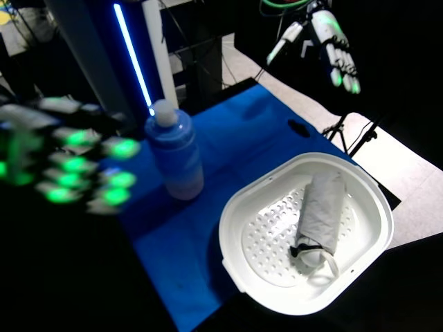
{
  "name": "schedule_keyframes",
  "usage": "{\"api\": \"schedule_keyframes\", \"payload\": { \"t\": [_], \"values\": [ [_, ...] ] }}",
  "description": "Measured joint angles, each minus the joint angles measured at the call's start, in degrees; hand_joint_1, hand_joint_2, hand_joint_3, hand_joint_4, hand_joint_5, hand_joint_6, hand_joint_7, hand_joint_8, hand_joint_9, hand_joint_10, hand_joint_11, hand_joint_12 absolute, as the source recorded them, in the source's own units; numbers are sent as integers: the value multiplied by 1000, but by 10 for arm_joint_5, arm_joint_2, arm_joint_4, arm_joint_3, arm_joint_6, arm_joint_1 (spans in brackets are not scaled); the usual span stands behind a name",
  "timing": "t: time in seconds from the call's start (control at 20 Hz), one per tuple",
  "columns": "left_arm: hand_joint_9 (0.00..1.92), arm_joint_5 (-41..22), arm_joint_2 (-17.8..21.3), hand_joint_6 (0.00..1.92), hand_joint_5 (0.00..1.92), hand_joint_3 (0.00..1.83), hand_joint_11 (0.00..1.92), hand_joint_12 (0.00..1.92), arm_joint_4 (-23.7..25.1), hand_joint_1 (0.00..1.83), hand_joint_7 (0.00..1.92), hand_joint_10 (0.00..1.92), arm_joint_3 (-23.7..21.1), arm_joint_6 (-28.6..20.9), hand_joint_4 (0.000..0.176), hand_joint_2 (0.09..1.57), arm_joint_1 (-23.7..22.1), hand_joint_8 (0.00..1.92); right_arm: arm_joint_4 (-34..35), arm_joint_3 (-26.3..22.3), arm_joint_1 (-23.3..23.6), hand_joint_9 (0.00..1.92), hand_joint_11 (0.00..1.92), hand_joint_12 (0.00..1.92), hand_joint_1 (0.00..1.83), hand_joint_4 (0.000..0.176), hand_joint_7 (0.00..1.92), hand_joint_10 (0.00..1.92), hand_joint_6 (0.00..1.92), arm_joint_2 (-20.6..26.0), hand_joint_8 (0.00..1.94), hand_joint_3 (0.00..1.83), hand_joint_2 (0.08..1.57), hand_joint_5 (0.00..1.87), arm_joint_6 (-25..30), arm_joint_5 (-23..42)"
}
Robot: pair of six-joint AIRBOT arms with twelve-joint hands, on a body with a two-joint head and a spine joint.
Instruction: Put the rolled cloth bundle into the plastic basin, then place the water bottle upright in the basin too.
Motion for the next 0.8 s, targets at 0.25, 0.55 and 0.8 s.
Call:
{"api": "schedule_keyframes", "payload": {
  "t": [0.25, 0.55, 0.8],
  "values": [
    [0, -56, -5, 0, 0, 9, 0, 0, -35, 539, 0, 0, -5, -14, 176, 838, 30, 0, -10, 44, 6, 112, 0, 380, 784, 176, 146, 4, 1, -37, 2, 0, 1062, 73, 106, -26],
    [0, -56, -9, 0, 0, 6, 0, 0, -37, 576, 0, 0, -7, -16, 176, 839, 30, 0, 6, 49, 6, 66, 0, 650, 692, 176, 83, 0, 2, -54, 1, 3, 1076, 38, 109, -30],
    [0, -55, -10, 0, 0, 4, 0, 0, -36, 598, 0, 0, -7, -16, 176, 837, 30, 0, 40, 78, 6, 56, 0, 345, 811, 176, 97, 0, 6, -72, 5, 0, 1054, 56, 162, -20]
  ]
}}
